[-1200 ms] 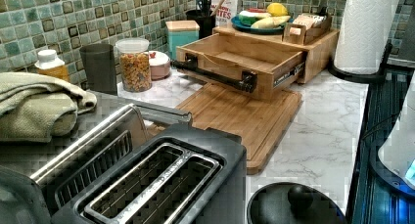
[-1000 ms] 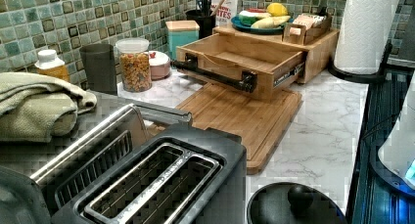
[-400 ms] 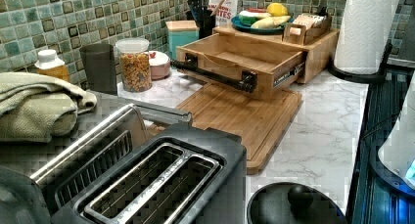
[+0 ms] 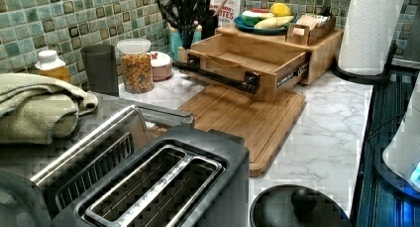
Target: Close the drawer.
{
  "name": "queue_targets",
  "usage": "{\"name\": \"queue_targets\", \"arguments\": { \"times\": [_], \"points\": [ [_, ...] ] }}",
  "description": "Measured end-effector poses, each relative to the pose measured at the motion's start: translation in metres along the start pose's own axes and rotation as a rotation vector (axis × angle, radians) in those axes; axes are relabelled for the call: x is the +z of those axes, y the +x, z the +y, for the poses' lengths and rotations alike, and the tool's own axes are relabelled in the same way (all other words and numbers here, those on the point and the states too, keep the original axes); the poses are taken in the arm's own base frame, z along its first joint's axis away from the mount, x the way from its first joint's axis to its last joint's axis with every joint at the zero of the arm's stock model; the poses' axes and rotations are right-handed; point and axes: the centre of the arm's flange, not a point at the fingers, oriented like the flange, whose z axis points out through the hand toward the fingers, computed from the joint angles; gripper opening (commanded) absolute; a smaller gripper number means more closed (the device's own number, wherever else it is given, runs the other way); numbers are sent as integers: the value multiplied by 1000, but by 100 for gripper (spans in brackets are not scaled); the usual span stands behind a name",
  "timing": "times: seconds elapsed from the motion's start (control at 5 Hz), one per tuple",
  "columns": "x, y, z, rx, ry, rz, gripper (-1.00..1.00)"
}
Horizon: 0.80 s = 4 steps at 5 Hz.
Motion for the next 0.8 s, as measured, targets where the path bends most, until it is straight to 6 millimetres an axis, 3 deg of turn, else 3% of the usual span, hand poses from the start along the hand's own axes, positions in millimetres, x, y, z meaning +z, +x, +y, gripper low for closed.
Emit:
{"name": "queue_targets", "arguments": {
  "times": [0.2,0.4,0.8],
  "points": [
    [51,-7,-9,-20,-35,-80,-100],
    [89,-23,-14,-43,-58,-128,-100],
    [115,-41,-8,-137,-100,-49,-100]
  ]
}}
